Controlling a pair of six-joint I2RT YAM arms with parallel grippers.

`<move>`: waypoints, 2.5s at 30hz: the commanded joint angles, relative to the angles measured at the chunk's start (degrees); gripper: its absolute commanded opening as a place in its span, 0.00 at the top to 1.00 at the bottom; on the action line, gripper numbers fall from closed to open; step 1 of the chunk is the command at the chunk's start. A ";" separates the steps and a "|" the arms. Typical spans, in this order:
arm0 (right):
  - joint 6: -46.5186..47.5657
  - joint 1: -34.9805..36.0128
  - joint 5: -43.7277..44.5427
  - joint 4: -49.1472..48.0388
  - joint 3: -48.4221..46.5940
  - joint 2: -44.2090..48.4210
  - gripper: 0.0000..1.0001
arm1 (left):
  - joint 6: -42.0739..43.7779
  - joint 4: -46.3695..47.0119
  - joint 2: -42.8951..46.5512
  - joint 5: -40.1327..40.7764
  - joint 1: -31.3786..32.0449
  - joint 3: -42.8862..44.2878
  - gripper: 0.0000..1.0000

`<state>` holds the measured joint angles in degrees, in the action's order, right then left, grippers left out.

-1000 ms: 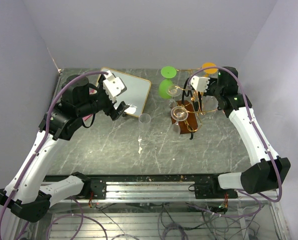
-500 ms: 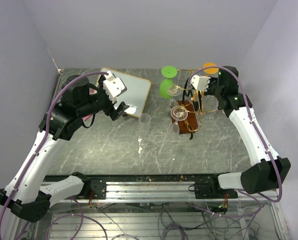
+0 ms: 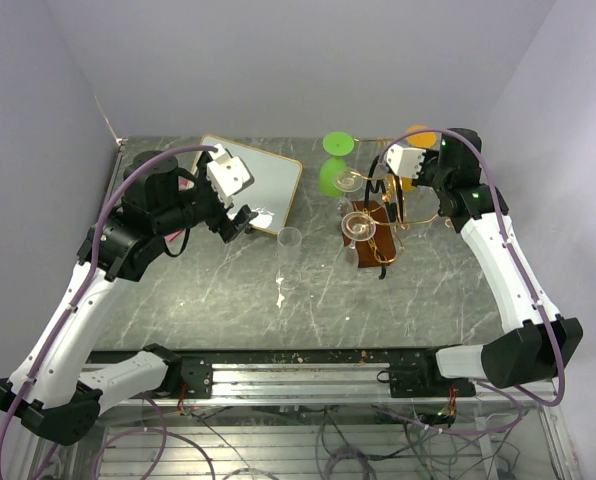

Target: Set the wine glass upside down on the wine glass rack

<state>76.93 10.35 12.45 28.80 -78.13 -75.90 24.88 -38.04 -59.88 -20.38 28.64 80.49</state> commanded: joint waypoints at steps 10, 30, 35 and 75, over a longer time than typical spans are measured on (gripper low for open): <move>0.23 -0.02 -2.17 4.22 -0.42 3.97 1.00 | 0.90 -0.01 0.81 -2.21 -0.43 -0.69 0.08; -0.88 0.02 -4.66 3.30 5.54 5.00 0.96 | 1.74 0.71 0.84 -0.97 -0.43 -2.10 0.08; -1.22 0.07 -5.35 4.03 5.99 5.15 0.89 | 1.74 1.71 0.14 -0.65 -0.43 -3.11 0.08; -7.09 0.98 -8.45 11.46 1.79 9.92 0.27 | -5.50 -9.81 -30.16 -2.65 5.64 9.70 0.31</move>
<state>70.85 10.87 3.05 39.46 -74.19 -67.35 18.68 -43.22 -87.70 -22.33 33.15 87.31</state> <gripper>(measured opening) 0.726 0.714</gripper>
